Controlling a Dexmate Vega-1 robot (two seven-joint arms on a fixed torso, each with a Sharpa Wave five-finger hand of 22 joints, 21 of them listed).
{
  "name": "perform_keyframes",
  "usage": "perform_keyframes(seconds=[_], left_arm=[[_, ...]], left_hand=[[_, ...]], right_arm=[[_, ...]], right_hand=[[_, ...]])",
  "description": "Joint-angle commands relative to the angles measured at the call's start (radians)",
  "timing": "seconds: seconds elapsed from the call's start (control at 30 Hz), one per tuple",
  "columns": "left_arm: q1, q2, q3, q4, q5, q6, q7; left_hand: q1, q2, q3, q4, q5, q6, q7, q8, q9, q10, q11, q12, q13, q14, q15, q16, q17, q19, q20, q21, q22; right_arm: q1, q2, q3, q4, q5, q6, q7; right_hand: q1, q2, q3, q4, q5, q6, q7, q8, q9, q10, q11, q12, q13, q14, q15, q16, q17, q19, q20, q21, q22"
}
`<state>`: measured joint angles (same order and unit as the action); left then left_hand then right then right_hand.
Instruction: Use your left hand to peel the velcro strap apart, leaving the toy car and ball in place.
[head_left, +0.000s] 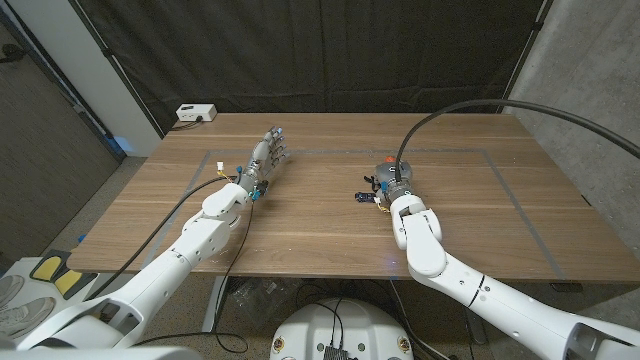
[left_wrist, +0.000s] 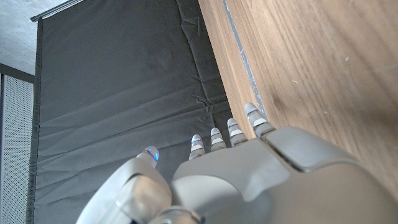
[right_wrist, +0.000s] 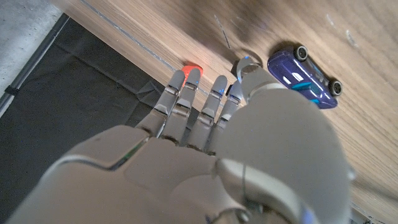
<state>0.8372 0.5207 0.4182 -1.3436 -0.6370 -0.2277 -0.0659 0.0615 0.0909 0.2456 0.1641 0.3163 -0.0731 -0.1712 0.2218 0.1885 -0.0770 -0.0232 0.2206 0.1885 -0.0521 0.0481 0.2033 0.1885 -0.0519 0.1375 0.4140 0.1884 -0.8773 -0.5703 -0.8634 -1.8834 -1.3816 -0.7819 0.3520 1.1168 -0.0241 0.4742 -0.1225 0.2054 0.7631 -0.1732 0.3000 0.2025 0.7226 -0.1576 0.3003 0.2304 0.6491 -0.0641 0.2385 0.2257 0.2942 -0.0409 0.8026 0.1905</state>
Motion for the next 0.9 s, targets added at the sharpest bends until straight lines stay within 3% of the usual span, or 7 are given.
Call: perform_keyframes(seconds=[0.03, 0.23, 0.47, 0.63, 0.73, 0.9], left_arm=[[-0.004, 0.000, 0.003, -0.001, 0.001, 0.002, -0.005], [-0.004, 0.001, 0.004, -0.006, 0.000, 0.004, -0.006], [-0.007, -0.001, 0.006, -0.009, 0.003, 0.004, -0.005], [-0.008, -0.002, 0.007, -0.009, 0.003, 0.002, -0.007], [-0.007, -0.001, 0.007, -0.011, 0.004, 0.002, -0.005], [-0.003, 0.000, 0.005, -0.014, 0.001, 0.004, -0.005]], left_hand=[[-0.002, 0.014, -0.001, 0.000, 0.006, 0.006, -0.007, -0.004, 0.002, 0.004, 0.001, -0.005, 0.001, 0.007, 0.002, -0.002, 0.003, 0.005, 0.004, -0.003, 0.005], [-0.004, 0.014, -0.003, 0.000, 0.007, 0.008, -0.007, -0.005, 0.002, 0.005, 0.001, -0.006, 0.002, 0.008, 0.002, -0.003, 0.003, 0.006, 0.005, -0.004, 0.005], [-0.006, 0.014, -0.005, 0.001, 0.007, 0.009, -0.008, -0.007, 0.002, 0.005, 0.001, -0.006, 0.002, 0.009, 0.003, -0.003, 0.003, 0.006, 0.007, -0.005, 0.005], [-0.007, 0.014, -0.007, 0.001, 0.008, 0.009, -0.008, -0.008, 0.003, 0.006, 0.002, -0.007, 0.002, 0.009, 0.004, -0.004, 0.003, 0.006, 0.007, -0.006, 0.005], [-0.008, 0.014, -0.007, 0.001, 0.008, 0.009, -0.008, -0.009, 0.003, 0.005, 0.001, -0.007, 0.002, 0.009, 0.003, -0.004, 0.003, 0.006, 0.008, -0.007, 0.005], [-0.009, 0.013, -0.009, 0.000, 0.009, 0.010, -0.007, -0.010, 0.003, 0.005, -0.001, -0.008, 0.002, 0.009, 0.004, -0.004, 0.003, 0.006, 0.007, -0.008, 0.005]], right_arm=[[0.005, 0.007, 0.004, 0.026, 0.022, -0.003, 0.012], [0.013, 0.010, -0.004, 0.047, 0.015, -0.022, 0.028], [0.021, 0.005, -0.009, 0.055, 0.026, -0.028, 0.054], [0.026, 0.000, -0.002, 0.057, 0.064, -0.027, 0.061], [0.026, -0.004, -0.002, 0.056, 0.079, -0.031, 0.048], [0.026, -0.010, -0.003, 0.054, 0.102, -0.035, 0.021]], right_hand=[[-0.009, -0.001, -0.004, 0.001, 0.011, 0.010, 0.001, 0.004, 0.002, 0.002, 0.005, -0.002, 0.004, 0.006, -0.166, -0.002, 0.001, 0.001, -0.042, 0.006, 0.003], [-0.037, 0.007, -0.014, 0.019, 0.014, 0.009, 0.006, 0.001, 0.002, 0.003, 0.010, -0.004, 0.004, 0.012, -0.161, -0.002, 0.001, 0.002, -0.041, 0.009, 0.003], [-0.042, 0.011, -0.015, 0.022, 0.016, 0.009, 0.012, 0.000, 0.002, 0.001, 0.012, -0.007, 0.003, 0.010, -0.162, -0.005, 0.000, 0.002, -0.040, 0.011, 0.003], [-0.069, 0.020, -0.024, 0.039, 0.018, 0.011, 0.024, -0.002, 0.001, 0.002, 0.018, -0.010, 0.001, 0.013, -0.157, -0.006, -0.001, 0.013, -0.042, 0.018, 0.002], [-0.090, 0.047, -0.031, 0.054, 0.018, 0.070, 0.046, 0.018, 0.003, 0.014, 0.028, -0.012, -0.004, 0.020, -0.161, -0.004, 0.002, 0.019, -0.045, 0.025, 0.001], [-0.082, 0.073, -0.035, 0.047, 0.014, 0.130, 0.058, 0.040, 0.003, 0.054, 0.019, -0.003, -0.009, 0.053, -0.168, 0.011, 0.008, 0.028, -0.048, 0.034, 0.000]])
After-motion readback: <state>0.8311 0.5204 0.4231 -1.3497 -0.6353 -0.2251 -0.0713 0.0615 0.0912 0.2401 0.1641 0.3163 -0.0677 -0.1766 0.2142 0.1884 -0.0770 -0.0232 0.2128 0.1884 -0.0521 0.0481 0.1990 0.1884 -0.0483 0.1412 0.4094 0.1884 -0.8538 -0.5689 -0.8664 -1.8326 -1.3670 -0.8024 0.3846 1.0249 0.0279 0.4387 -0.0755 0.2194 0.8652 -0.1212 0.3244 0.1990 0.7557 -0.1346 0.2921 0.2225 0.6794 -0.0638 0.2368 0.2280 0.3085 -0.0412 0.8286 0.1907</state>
